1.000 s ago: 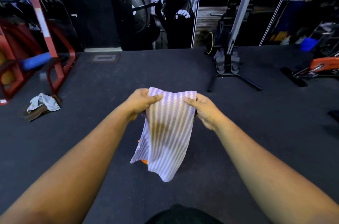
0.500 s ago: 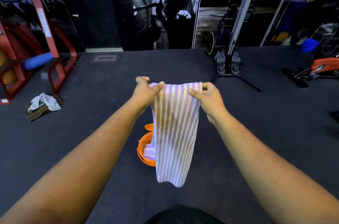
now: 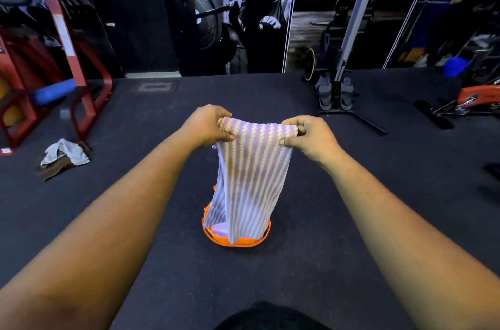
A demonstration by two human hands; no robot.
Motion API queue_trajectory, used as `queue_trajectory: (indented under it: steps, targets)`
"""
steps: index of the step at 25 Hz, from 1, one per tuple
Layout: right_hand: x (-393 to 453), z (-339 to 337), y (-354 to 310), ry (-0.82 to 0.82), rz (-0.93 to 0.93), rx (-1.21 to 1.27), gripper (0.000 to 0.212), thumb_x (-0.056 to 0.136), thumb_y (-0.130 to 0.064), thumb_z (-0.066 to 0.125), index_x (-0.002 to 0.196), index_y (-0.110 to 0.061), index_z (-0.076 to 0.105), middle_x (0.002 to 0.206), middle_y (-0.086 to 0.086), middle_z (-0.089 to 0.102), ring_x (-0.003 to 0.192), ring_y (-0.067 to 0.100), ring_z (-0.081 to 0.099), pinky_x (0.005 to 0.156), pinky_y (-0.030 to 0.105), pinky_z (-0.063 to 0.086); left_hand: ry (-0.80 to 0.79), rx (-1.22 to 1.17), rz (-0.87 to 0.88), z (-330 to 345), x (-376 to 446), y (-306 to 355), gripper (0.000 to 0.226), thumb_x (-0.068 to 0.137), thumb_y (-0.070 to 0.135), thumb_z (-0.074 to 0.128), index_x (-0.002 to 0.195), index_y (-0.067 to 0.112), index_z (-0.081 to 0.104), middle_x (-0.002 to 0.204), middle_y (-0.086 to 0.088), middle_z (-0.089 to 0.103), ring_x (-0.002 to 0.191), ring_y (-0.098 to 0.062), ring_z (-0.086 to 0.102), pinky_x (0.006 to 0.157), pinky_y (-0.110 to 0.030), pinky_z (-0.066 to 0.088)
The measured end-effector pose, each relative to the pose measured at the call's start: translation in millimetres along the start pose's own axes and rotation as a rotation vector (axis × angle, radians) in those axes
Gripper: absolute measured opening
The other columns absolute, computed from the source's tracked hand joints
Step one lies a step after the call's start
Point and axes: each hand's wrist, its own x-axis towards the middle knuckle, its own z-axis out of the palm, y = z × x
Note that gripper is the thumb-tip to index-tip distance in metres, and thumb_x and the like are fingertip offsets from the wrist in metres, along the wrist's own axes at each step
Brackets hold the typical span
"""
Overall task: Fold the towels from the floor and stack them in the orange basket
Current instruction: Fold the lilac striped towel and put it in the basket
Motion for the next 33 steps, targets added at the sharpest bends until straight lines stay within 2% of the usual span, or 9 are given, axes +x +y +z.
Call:
queue_trajectory:
  steps: [2, 5, 9, 11, 18, 23, 28, 30, 33]
  targets:
    - [0.3, -0.2, -1.7, 0.045, -0.014, -0.154, 0.034, 0.07, -0.027, 0.093, 0.098, -0.028, 0.074, 0.084, 0.003, 0.076, 0.074, 0.014, 0.067, 0.069, 0.033, 0.052, 0.0, 0.17, 0.015, -6.5, 0.1, 8.1, 0.051, 0.079, 0.026, 0.086, 0.127, 0.02, 0.069, 0.125, -0.003, 0.07, 0.117, -0.028, 0.063, 0.096, -0.043, 0.053]
    - [-3.1, -1.0, -7.6, 0.027, -0.035, -0.137, 0.03, 0.071, -0.027, 0.092, 0.095, -0.025, 0.075, 0.083, -0.001, 0.077, 0.076, 0.013, 0.069, 0.068, 0.03, 0.052, -0.046, 0.161, -0.047, -9.7, 2.0, 9.3, 0.067, 0.085, 0.028, 0.082, 0.145, 0.024, 0.051, 0.122, -0.003, 0.065, 0.116, -0.028, 0.061, 0.096, -0.044, 0.052]
    - [-8.4, 0.9, -9.8, 0.008, 0.107, 0.405, 0.034, 0.08, -0.004, 0.084, 0.11, -0.01, 0.069, 0.099, 0.01, 0.078, 0.09, 0.02, 0.074, 0.085, 0.04, 0.058, -0.056, -0.766, -0.202, -7.1, -4.7, 3.0, 0.068, 0.093, 0.003, 0.072, 0.149, 0.016, 0.036, 0.094, -0.005, 0.063, 0.088, -0.018, 0.066, 0.075, -0.034, 0.056]
    - [-12.1, 4.0, -8.9, -0.024, 0.165, 0.558, 0.034, 0.085, -0.002, 0.079, 0.115, -0.012, 0.067, 0.099, 0.005, 0.077, 0.089, 0.018, 0.074, 0.081, 0.039, 0.059, -0.071, -0.899, -0.223, -3.9, -6.8, 1.1, 0.065, 0.095, 0.0, 0.068, 0.149, 0.014, 0.035, 0.096, -0.007, 0.067, 0.09, -0.019, 0.069, 0.079, -0.04, 0.057]
    - [-19.8, 16.3, 0.3, 0.076, 0.057, 0.429, 0.028, 0.082, -0.004, 0.083, 0.098, -0.018, 0.065, 0.094, 0.001, 0.065, 0.079, 0.019, 0.066, 0.068, 0.036, 0.055, -0.099, -0.436, -0.088, -12.7, -11.3, -1.8, 0.049, 0.088, 0.016, 0.081, 0.132, 0.016, 0.06, 0.104, -0.003, 0.073, 0.096, -0.017, 0.07, 0.086, -0.037, 0.058]
    - [-20.5, 9.1, -2.6, 0.099, -0.095, 0.118, 0.045, 0.087, -0.009, 0.08, 0.129, -0.018, 0.066, 0.098, 0.0, 0.069, 0.079, 0.012, 0.069, 0.079, 0.03, 0.059, -0.002, 0.117, 0.038, -15.7, -9.2, 11.4, 0.037, 0.088, 0.039, 0.079, 0.121, 0.025, 0.069, 0.102, 0.007, 0.066, 0.106, -0.021, 0.064, 0.085, -0.038, 0.051]
    - [-18.4, -1.5, -9.7, 0.156, -0.189, -0.236, 0.014, 0.087, -0.031, 0.08, 0.1, -0.028, 0.076, 0.083, -0.015, 0.069, 0.07, 0.001, 0.062, 0.064, 0.023, 0.046, 0.116, 0.476, 0.069, -12.9, -10.7, 18.5, 0.035, 0.097, 0.055, 0.061, 0.125, 0.033, 0.065, 0.12, 0.005, 0.061, 0.124, -0.024, 0.045, 0.099, -0.052, 0.035]
    - [-16.1, -6.1, -10.2, 0.192, -0.239, -0.233, 0.011, 0.087, -0.033, 0.081, 0.094, -0.027, 0.075, 0.09, -0.014, 0.064, 0.077, 0.002, 0.059, 0.068, 0.022, 0.044, 0.149, 0.401, 0.094, -10.6, -4.6, 10.8, 0.035, 0.097, 0.054, 0.061, 0.122, 0.031, 0.066, 0.126, 0.003, 0.053, 0.127, -0.025, 0.041, 0.106, -0.055, 0.032]
    - [-8.3, -14.0, -11.2, 0.176, -0.283, -0.061, 0.014, 0.089, -0.031, 0.079, 0.094, -0.021, 0.07, 0.101, -0.003, 0.059, 0.09, 0.012, 0.058, 0.08, 0.028, 0.047, 0.132, -0.206, 0.161, -9.6, -4.0, 1.2, 0.03, 0.098, 0.047, 0.063, 0.107, 0.019, 0.066, 0.11, 0.005, 0.059, 0.107, -0.017, 0.057, 0.101, -0.05, 0.042]
